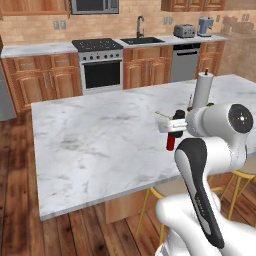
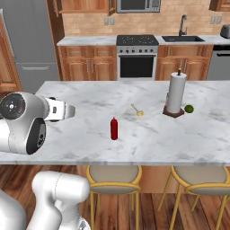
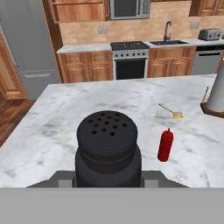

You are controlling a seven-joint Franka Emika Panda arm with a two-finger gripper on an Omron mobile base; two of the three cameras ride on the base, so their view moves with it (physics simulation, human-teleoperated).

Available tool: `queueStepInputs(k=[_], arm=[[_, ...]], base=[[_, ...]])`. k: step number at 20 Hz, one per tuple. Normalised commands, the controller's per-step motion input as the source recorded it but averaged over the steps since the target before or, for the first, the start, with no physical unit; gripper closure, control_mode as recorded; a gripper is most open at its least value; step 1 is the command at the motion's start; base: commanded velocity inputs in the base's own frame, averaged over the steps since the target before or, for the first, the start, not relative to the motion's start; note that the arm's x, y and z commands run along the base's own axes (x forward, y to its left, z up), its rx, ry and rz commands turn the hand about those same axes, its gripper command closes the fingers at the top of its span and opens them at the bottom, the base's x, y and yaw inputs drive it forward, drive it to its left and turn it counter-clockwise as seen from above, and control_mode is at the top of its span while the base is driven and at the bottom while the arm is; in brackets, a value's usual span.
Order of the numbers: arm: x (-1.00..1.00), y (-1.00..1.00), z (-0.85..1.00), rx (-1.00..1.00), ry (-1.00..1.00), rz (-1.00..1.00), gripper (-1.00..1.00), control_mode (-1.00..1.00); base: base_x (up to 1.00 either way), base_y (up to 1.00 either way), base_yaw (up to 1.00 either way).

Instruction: Move the ketchup and shaker from the cabinet to the dining counter.

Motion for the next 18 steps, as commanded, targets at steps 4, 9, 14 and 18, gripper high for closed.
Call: queueStepInputs(k=[4,9,14,18], arm=[[0.00,-0.04,-0.01,0.01,0.01,0.00,1.00,-1.00],[0.05,-0.25,-0.08,0.06,0.01,0.06,1.00,-1.00],[0.08,-0.37,-0.03,0.10,0.00,0.25,1.00,-1.00],[0.01,-0.38,0.00,0.07,-0.01,0.29,1.00,-1.00]], base=[[-0.02,-0.06,0.00],[0.00,0.00,0.00],[0.00,0.00,0.00],[0.00,0.00,0.00]])
